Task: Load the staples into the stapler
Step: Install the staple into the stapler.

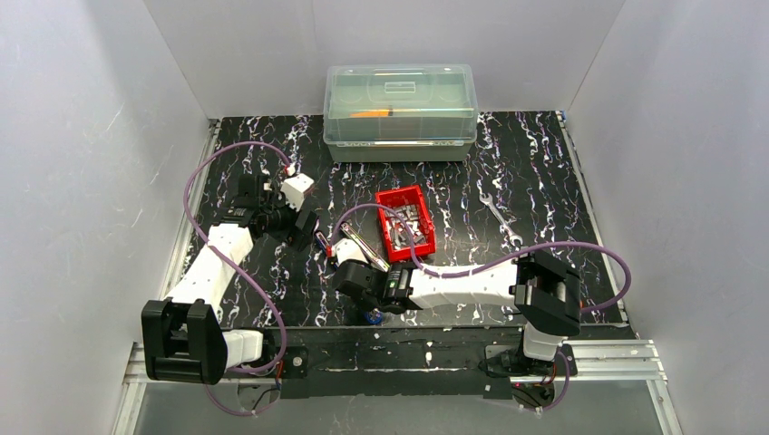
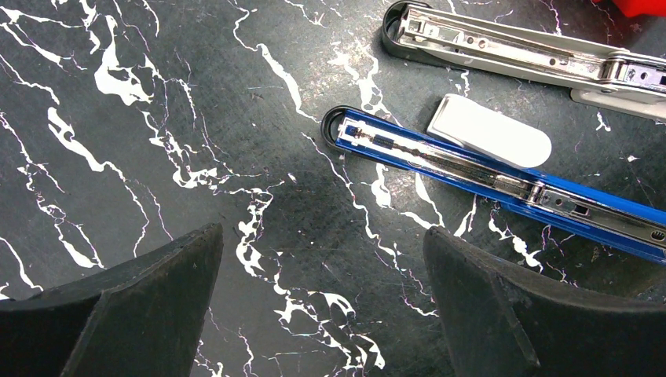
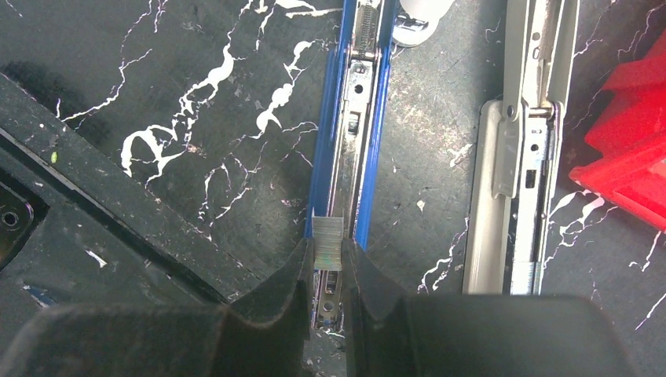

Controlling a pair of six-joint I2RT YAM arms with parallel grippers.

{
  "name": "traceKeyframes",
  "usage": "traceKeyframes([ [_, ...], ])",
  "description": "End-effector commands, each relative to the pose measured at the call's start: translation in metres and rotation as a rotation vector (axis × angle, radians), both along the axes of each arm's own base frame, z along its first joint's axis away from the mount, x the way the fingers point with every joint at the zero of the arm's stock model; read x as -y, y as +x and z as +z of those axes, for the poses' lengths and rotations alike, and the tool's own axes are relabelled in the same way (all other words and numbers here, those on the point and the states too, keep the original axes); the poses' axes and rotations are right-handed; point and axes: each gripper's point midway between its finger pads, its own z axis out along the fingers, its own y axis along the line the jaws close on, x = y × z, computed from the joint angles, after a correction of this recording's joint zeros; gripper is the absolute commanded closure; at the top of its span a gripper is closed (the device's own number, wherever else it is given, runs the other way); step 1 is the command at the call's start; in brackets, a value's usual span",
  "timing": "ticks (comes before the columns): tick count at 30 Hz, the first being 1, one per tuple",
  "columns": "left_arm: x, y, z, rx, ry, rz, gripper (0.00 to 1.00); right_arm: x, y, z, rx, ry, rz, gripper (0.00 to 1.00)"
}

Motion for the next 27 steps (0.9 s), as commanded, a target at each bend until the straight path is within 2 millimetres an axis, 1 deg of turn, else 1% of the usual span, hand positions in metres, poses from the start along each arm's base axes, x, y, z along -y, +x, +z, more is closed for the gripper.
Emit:
traceKeyframes([
  [1,0.0017,-0.0070,0.0036,-0.007,-0.018,-0.007,0.01,-0.0051,0.0039,0.0001,0.008,0.024,-0.010,0.98],
  [7,0.0021,-0.0093,0.0032,-0.013,-0.020,-0.010,0.01,-0.0045,0.0046,-0.0001,0.007,0.025,-0.012,0.98],
  [14,0.0031,-0.0082,0.0064,-0.006,-0.025,-0.013,0.01,-0.0042,0.0057,-0.0009,0.004,0.027,-0.015,0.98],
  [27,0.0029,-0.0083,0.0061,-0.007,-0.023,-0.014,0.01,-0.0060,0.0050,-0.0057,-0.011,0.020,-0.007,0.98],
])
